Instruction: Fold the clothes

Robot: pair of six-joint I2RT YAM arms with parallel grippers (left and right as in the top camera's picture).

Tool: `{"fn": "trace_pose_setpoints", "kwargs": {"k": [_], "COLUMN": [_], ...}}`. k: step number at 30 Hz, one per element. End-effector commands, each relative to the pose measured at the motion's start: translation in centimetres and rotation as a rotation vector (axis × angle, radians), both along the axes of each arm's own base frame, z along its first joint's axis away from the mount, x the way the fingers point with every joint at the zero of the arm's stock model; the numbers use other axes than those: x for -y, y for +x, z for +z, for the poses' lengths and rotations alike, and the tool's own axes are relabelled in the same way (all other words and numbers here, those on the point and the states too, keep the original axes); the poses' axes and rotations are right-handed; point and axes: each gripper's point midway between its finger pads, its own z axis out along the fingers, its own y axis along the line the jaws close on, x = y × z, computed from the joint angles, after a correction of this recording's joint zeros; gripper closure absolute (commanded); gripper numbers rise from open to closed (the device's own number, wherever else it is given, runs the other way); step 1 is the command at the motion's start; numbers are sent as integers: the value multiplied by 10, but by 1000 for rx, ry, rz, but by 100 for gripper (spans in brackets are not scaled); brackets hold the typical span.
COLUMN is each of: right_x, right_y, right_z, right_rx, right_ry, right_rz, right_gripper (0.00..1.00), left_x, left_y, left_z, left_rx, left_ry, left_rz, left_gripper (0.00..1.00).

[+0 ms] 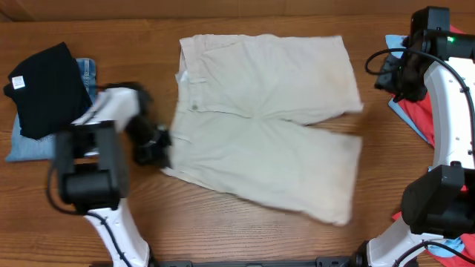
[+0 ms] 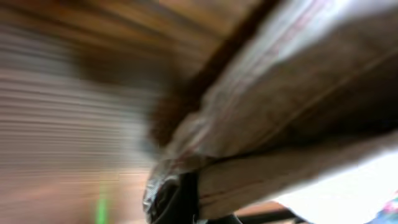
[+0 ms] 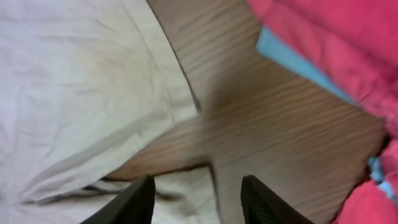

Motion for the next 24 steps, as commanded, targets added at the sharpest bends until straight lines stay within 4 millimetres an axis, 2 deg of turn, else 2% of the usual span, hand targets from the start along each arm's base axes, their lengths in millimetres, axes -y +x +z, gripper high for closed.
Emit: {"fn": "trace_pose_setpoints", "kwargs": {"k": [1,5,11,14,19,24], "right_x": [-24,-30,-44,-49,-76,-95], "right_y": [-9,-28,-52,-62,-89,-122], "right_z": [-2,-11,-12,-19,-47,-48], "right_rx": [-29,-114,-208,-251,-353,-327], "right_ry": [137,169,234,240,316,357], "right_rz": [25,24,53,71,104,108], "right_gripper": [52,51,52,52,53,53], "left_x": [-49,-51,-40,-38,-42,-45], "left_y": [22,21,20,21,19,16], "left_z": [22,24,24,23,22,22], "left_rx": [103,119,116,123,119,108], "left_ry": [39,-5,-5,-5,14,33], "left_rz": [137,120,67,54,32,24], "left_gripper": [96,96,96,95,95,94]}}
